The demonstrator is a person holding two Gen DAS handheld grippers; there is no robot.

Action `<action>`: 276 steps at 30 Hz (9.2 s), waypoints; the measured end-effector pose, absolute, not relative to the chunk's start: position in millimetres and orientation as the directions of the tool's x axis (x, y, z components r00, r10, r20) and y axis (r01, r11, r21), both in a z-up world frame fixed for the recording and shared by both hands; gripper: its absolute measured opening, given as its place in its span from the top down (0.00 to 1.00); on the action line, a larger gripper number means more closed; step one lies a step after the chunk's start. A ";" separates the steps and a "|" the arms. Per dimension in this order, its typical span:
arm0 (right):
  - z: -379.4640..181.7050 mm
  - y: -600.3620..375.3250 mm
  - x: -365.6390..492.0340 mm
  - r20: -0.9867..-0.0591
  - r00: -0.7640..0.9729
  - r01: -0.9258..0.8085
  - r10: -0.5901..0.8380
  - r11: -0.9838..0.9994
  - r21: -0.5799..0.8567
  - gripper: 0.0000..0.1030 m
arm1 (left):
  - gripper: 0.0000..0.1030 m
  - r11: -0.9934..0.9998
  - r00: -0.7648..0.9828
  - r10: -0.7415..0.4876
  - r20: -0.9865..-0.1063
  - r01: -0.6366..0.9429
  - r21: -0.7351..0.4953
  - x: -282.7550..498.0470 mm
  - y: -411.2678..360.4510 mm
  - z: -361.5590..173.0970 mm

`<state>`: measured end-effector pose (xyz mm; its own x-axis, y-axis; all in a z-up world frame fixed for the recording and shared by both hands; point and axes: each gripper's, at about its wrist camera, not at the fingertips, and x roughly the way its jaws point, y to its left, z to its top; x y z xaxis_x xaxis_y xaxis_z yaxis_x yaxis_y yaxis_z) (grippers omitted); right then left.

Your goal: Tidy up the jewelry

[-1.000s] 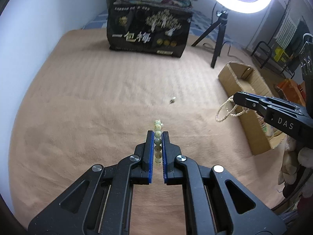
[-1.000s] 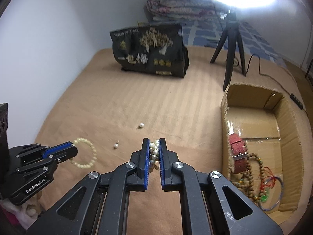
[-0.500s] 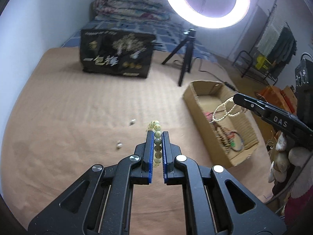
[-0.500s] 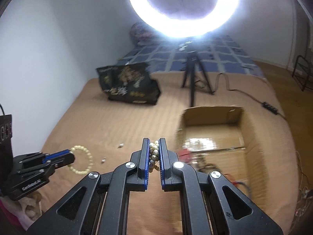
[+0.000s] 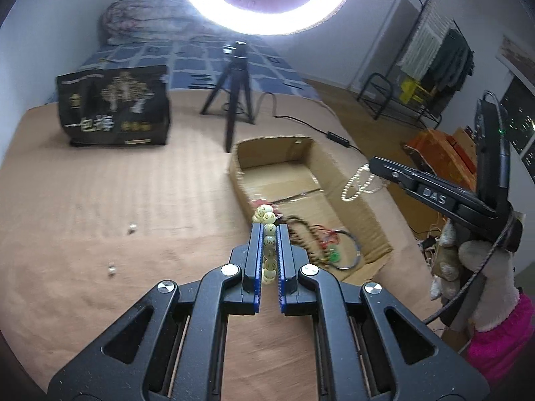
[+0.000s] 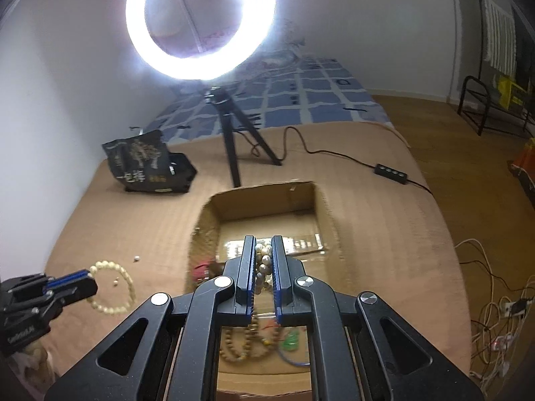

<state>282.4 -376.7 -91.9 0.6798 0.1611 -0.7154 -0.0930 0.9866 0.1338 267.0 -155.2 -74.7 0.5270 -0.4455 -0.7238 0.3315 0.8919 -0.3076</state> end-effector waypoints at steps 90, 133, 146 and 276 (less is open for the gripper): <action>-104.1 -256.1 306.5 -0.701 0.661 -0.220 0.267 0.962 0.159 0.24 | 0.56 0.973 0.603 -0.221 -0.767 0.079 -0.218 271.5 10.0 -109.7; -263.2 -124.7 381.7 -0.867 0.290 -0.358 0.405 0.886 0.295 0.84 | 0.89 0.958 0.392 -0.254 -0.884 0.226 -0.174 313.1 -12.5 -213.7; -268.7 -120.8 378.4 -0.880 0.301 -0.368 0.367 0.896 0.248 0.91 | 0.95 0.960 0.403 -0.229 -0.886 0.242 -0.138 311.5 -12.2 -216.6; -56.9 -357.1 236.9 -0.612 0.780 -0.100 0.132 0.991 0.086 0.68 | 0.77 0.920 0.739 -0.383 -0.554 0.360 -0.155 237.9 -134.5 -18.8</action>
